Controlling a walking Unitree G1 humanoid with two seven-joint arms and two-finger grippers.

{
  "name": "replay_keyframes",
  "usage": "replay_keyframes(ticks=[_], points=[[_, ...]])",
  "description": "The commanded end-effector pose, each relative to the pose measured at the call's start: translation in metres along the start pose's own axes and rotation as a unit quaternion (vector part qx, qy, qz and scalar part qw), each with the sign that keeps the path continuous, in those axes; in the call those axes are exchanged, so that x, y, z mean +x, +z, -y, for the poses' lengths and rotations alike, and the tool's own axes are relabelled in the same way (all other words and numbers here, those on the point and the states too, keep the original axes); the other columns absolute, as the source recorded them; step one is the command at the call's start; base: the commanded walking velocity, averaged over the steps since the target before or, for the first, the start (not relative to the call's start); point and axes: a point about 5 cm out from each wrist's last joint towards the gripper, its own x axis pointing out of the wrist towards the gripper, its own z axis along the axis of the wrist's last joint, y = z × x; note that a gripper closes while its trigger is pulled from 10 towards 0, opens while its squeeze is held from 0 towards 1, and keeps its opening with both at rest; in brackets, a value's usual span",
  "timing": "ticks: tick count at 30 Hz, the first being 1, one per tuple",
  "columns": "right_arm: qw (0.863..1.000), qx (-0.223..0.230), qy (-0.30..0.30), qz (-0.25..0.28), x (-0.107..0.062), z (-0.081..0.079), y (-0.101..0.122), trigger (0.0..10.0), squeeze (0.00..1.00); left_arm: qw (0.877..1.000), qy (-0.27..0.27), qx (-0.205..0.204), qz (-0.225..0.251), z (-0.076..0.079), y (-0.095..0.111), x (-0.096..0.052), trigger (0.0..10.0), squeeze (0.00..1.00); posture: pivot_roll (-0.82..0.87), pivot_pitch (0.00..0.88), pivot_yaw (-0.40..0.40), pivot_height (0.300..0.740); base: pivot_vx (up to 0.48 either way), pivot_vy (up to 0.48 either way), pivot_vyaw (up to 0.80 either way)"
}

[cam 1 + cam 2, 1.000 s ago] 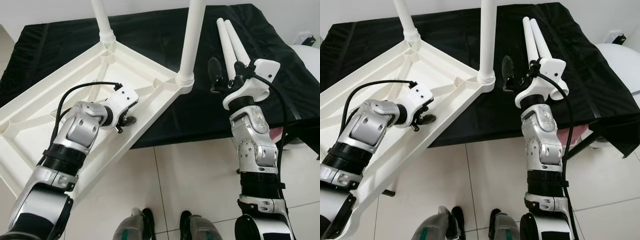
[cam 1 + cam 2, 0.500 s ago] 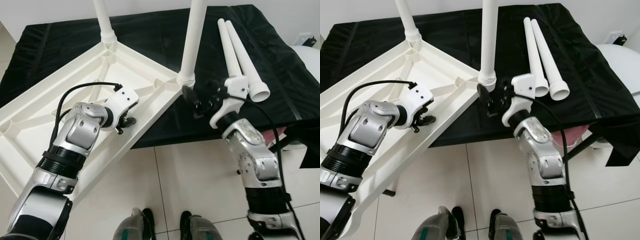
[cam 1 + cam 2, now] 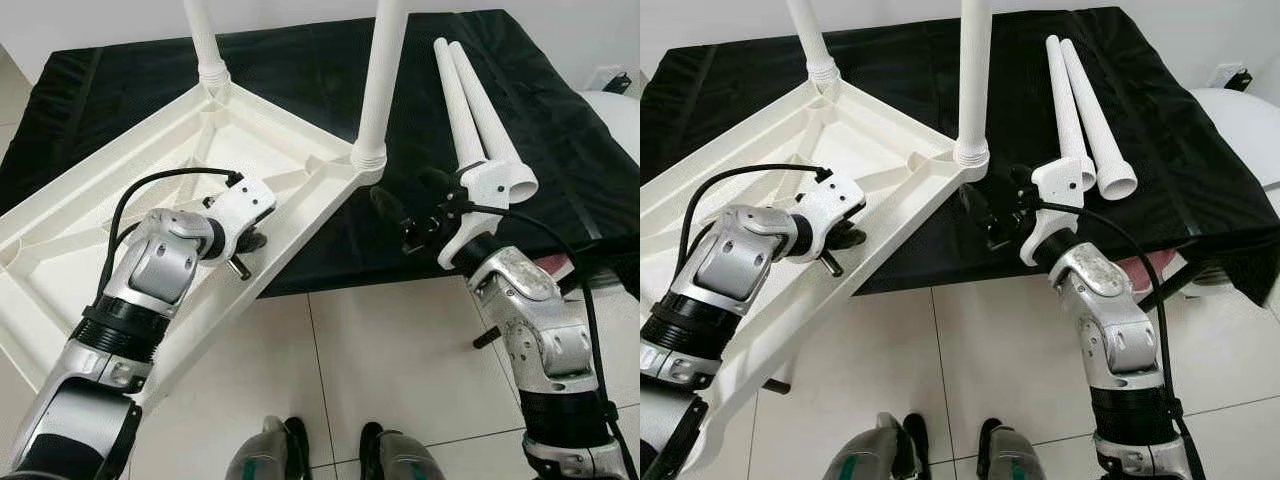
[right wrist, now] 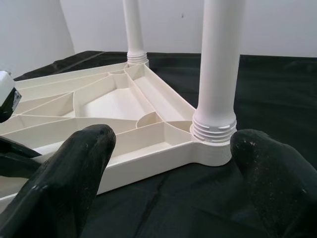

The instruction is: Building children table

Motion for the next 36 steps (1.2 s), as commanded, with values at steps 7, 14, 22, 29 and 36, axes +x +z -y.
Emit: replay_keyframes(ticks=[7,14,22,29,36], points=[[1.0,0.011,0.009,0.002,-0.002,-0.005,0.002,10.0,0.0,0.999,0.03,-0.001,0.016,-0.005,0.014,0.007,0.0,0.0,-0.1,0.18,0.068,0.74,0.0,0.0,0.0],[1.0,0.021,0.019,0.005,-0.002,-0.012,0.003,10.0,0.0,0.998,0.046,-0.009,0.036,-0.007,0.031,0.019,0.6,0.0,-0.11,0.179,0.073,0.74,0.0,0.0,0.0],[0.999,0.044,0.026,0.015,-0.003,-0.024,0.006,10.0,0.0,0.992,0.104,-0.04,0.065,-0.023,0.055,0.033,0.0,0.0,-0.12,0.172,0.082,0.74,0.0,0.0,0.0],[0.998,0.055,0.038,0.021,-0.002,-0.031,0.008,10.0,0.0,0.983,0.15,-0.068,0.083,-0.037,0.067,0.035,0.0,0.0,-0.13,0.169,0.085,0.74,0.0,0.0,0.0],[0.997,0.062,0.044,0.022,-0.003,-0.037,0.009,10.0,0.0,0.966,0.214,-0.104,0.097,-0.058,0.077,0.031,0.0,0.0,-0.13,0.169,0.091,0.74,0.0,0.0,0.0]])
